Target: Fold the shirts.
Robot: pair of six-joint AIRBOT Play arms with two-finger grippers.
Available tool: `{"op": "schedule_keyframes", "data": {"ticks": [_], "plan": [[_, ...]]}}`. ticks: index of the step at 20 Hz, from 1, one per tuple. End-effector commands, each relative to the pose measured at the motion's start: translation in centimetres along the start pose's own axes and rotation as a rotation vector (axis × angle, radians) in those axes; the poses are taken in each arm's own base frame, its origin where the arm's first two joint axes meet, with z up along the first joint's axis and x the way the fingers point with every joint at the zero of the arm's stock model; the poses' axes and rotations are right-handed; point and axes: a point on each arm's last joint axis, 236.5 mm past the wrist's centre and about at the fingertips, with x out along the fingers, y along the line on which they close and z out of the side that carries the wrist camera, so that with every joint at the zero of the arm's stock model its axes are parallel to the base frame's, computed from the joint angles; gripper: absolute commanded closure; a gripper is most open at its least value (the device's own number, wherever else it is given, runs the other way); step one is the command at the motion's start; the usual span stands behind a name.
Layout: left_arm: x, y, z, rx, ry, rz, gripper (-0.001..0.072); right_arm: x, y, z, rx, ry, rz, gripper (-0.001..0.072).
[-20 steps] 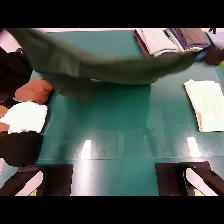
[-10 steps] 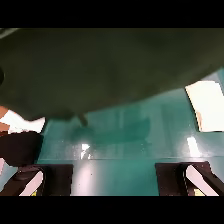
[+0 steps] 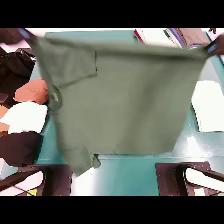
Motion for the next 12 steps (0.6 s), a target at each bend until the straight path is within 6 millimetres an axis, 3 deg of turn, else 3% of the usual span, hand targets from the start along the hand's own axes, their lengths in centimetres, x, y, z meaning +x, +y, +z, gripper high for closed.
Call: {"op": "schedule_keyframes", "data": {"ticks": [1,3,6,8,9,12], "plan": [[10.1,6.0,-9.4,-0.121,0.292,-0.018,0.0684,10.5,-1.3,-4.6,-0.014,0.269,-0.025,0.0697],[13.6,8.6,-11.2,-0.174,0.324,0.001,0.0684,14.5,-2.1,-4.7,0.037,0.310,-0.011,0.0697],[16.2,11.3,-10.0,-0.194,0.233,0.058,0.0683,17.5,-3.2,-2.7,0.050,0.299,-0.015,0.0697],[16.3,11.6,-9.4,-0.190,0.207,0.069,0.0683,17.7,-3.3,-1.6,0.041,0.288,-0.015,0.0697],[16.1,11.2,-10.1,-0.189,0.241,0.058,0.0683,17.3,-3.3,-1.5,0.038,0.294,-0.016,0.0697],[14.6,10.3,-14.8,-0.155,0.447,0.026,0.0683,16.1,-3.2,-3.6,0.044,0.344,-0.018,0.0697]]}}
